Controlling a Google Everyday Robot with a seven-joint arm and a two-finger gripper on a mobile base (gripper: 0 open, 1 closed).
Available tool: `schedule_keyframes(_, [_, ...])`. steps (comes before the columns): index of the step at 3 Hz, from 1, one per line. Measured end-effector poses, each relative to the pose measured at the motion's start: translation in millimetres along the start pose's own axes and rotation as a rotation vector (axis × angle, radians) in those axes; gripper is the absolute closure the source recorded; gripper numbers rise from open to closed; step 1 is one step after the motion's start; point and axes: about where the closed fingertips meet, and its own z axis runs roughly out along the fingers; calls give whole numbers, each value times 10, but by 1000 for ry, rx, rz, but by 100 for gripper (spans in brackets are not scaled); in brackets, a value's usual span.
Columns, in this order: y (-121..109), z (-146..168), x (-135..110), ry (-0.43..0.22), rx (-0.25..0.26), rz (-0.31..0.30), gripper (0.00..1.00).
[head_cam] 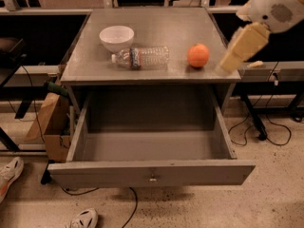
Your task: Place water bottle into top drawer
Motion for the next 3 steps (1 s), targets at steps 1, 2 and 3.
schedule_keyframes(1, [-272,296,-486,-105,11,45,0])
schedule_keyframes(2, [-548,729,-1099,-185,5,88,0])
schedule_keyframes(3, [-630,1095,-1480,-189,-22,108,0])
